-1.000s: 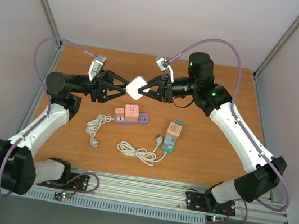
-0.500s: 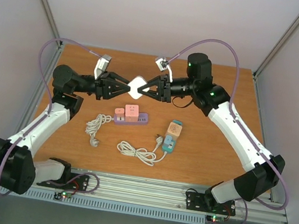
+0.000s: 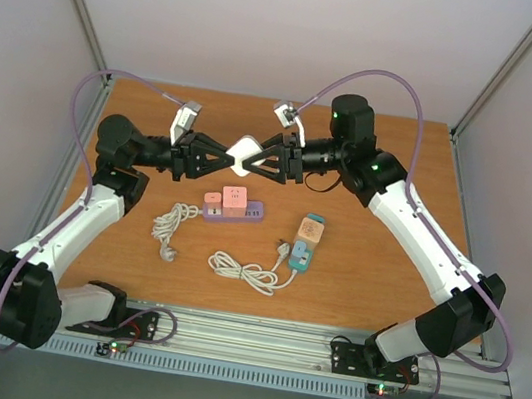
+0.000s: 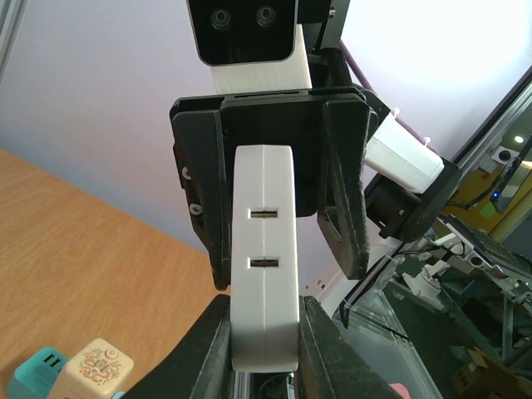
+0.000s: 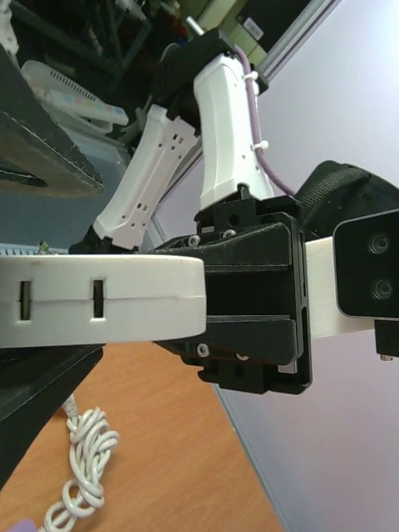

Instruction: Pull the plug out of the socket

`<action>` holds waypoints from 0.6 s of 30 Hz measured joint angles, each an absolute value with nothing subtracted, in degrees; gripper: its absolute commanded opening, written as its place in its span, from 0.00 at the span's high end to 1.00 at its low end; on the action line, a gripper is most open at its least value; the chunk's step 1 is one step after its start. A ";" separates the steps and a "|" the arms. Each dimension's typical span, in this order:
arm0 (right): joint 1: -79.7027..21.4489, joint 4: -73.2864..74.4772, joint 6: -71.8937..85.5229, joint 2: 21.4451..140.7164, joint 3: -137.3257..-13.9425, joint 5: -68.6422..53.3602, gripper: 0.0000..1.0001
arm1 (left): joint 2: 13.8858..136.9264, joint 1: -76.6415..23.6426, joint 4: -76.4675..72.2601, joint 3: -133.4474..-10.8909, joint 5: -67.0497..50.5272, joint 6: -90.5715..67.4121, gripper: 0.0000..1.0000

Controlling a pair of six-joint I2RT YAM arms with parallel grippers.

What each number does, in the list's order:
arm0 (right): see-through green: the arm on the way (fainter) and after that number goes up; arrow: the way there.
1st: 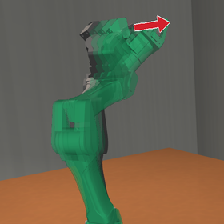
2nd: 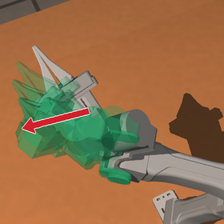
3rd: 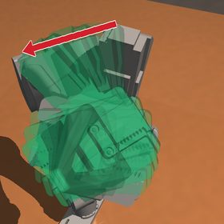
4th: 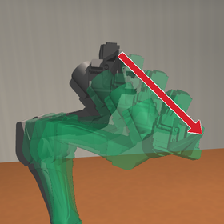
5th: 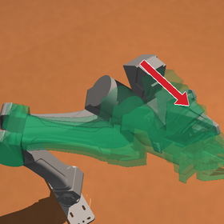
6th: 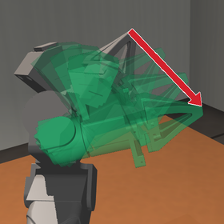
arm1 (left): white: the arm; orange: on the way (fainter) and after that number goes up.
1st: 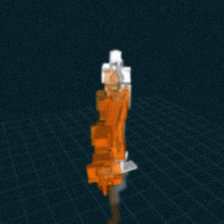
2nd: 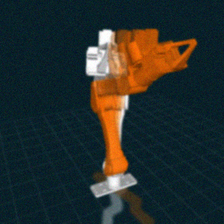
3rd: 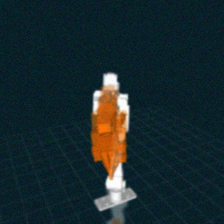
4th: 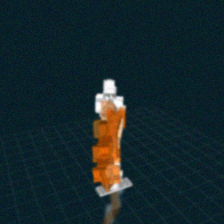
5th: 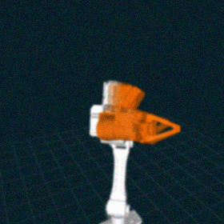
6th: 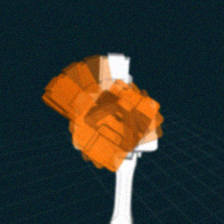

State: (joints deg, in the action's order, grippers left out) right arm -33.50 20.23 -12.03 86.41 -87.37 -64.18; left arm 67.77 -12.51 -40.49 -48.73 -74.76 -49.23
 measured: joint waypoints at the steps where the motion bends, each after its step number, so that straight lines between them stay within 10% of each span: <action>1: -33.50 20.05 -11.79 86.41 -87.37 -64.36 0.50 | 67.77 -12.51 -40.49 -48.73 -74.74 -49.23 0.99; 18: -34.28 16.86 -4.56 90.43 -90.76 -65.56 0.51 | 67.75 -12.51 -28.05 -51.03 -73.73 -37.34 0.99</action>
State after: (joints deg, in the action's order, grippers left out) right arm -34.28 16.86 -4.56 90.43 -90.76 -65.56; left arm 67.75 -12.51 -28.05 -51.03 -73.73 -37.34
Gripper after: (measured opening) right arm 0.479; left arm 0.185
